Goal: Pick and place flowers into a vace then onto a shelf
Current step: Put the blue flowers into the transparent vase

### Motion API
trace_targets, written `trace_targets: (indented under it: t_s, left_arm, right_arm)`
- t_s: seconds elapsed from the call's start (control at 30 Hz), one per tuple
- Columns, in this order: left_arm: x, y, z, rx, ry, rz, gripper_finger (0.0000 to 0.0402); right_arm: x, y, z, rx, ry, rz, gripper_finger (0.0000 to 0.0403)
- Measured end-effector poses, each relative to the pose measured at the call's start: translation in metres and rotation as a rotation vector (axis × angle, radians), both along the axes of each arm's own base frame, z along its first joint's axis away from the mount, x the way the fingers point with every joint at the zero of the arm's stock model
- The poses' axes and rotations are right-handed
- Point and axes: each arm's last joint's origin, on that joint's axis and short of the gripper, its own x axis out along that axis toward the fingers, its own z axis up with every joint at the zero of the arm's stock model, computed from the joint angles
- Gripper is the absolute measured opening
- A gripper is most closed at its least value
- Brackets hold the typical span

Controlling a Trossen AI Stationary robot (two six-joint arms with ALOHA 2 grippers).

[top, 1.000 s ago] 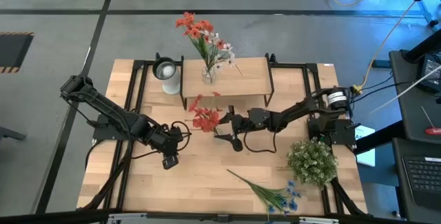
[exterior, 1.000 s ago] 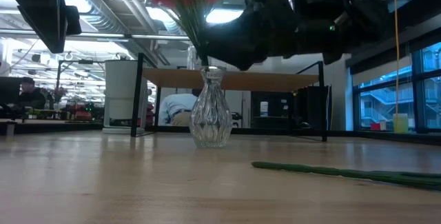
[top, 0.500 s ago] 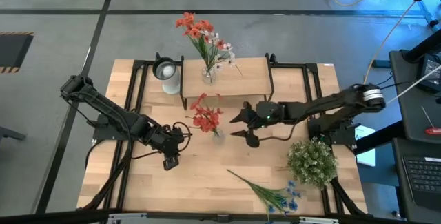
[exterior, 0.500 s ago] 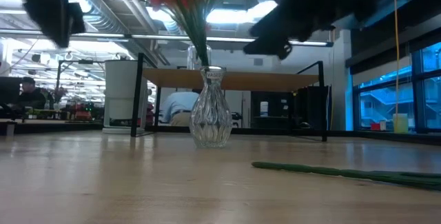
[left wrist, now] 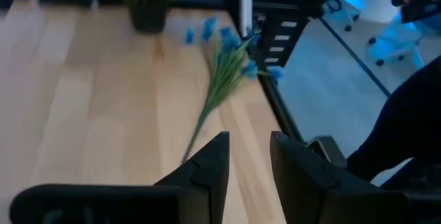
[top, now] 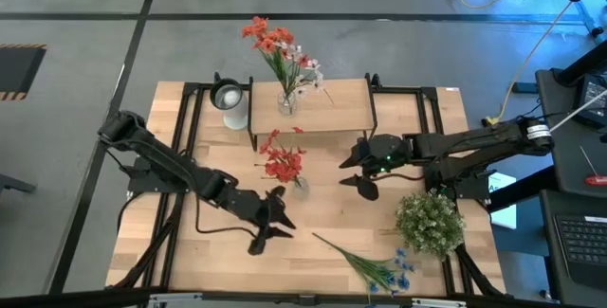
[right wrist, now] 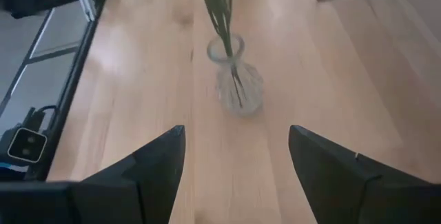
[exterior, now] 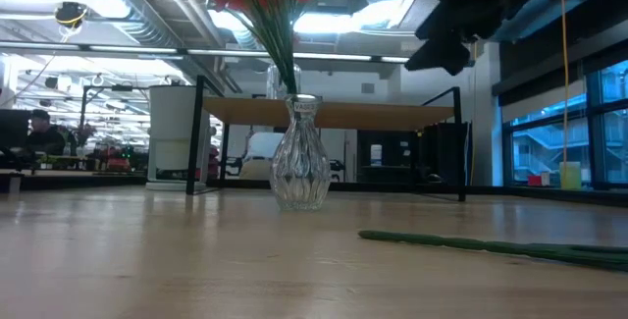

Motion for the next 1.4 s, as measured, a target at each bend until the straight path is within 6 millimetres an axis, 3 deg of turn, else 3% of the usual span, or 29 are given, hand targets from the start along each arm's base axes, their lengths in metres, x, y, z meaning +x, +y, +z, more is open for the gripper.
trace_targets:
  t_s: [0.23, 0.37, 0.47, 0.7, 0.83, 1.0, 1.13, 1.23, 1.4]
  left_arm:
    - [0.040, -0.036, 0.033, 0.200, -0.163, -0.142, 0.0100]
    - [0.060, -0.039, 0.035, 0.359, -0.138, -0.110, 0.0101]
    - [0.076, -0.040, 0.031, 0.371, -0.126, -0.096, 0.0115]
    - [0.110, -0.056, 0.018, 0.272, -0.319, -0.071, 0.0181]
    - [0.126, -0.062, -0.001, 0.297, -0.433, -0.096, 0.0214]
    - [0.140, -0.054, -0.046, 0.351, -0.279, -0.095, 0.0226]
    - [0.148, -0.045, -0.076, 0.294, -0.161, -0.080, 0.0221]
    - [0.155, -0.043, -0.082, 0.277, -0.089, -0.091, 0.0218]
    - [0.169, -0.049, -0.072, 0.411, 0.027, -0.144, 0.0216]
  right_arm:
    - [-0.004, 0.000, -0.005, 0.017, 0.072, -0.015, 0.0260]
    - [-0.017, 0.001, -0.009, 0.106, 0.197, -0.035, 0.0260]
    - [-0.031, 0.004, -0.011, 0.168, 0.319, -0.080, 0.0260]
    - [-0.057, 0.017, -0.005, 0.273, 0.425, -0.153, 0.0260]
    - [-0.067, 0.024, 0.000, 0.317, 0.442, -0.162, 0.0260]
    - [-0.074, 0.032, 0.004, 0.357, 0.447, -0.158, 0.0260]
    - [-0.076, 0.037, 0.004, 0.379, 0.459, -0.162, 0.0260]
    - [-0.076, 0.039, 0.004, 0.381, 0.462, -0.157, 0.0260]
    - [-0.077, 0.040, 0.004, 0.379, 0.462, -0.157, 0.0260]
